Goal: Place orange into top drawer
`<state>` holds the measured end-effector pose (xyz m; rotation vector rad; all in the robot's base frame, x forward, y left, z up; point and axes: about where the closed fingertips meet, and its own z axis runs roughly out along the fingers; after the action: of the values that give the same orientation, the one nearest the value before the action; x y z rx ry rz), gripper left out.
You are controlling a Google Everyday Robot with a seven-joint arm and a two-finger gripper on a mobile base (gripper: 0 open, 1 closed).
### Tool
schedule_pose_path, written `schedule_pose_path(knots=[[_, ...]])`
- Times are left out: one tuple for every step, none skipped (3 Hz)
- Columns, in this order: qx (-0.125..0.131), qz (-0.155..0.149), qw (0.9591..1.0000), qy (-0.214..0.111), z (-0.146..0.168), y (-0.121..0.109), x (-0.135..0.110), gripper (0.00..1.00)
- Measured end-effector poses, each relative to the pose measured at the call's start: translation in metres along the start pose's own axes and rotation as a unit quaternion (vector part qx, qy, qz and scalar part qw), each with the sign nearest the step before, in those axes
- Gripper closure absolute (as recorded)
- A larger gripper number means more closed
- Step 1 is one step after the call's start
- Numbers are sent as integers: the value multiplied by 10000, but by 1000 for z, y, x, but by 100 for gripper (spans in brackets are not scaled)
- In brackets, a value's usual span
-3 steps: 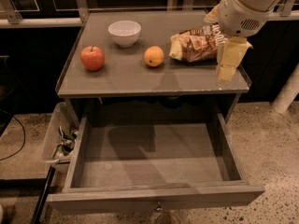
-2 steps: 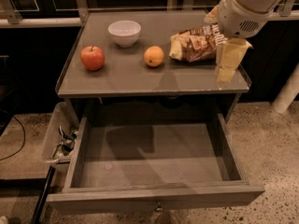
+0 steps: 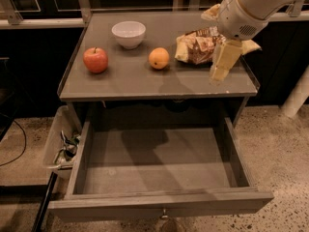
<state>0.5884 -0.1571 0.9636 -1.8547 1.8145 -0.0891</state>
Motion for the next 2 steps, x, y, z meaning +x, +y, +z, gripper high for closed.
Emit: schedule_pose_path(knots=[[91,235,9985,-487,15,-19,8,0],[-183,824,9908,-1058,61,-39,24,0]])
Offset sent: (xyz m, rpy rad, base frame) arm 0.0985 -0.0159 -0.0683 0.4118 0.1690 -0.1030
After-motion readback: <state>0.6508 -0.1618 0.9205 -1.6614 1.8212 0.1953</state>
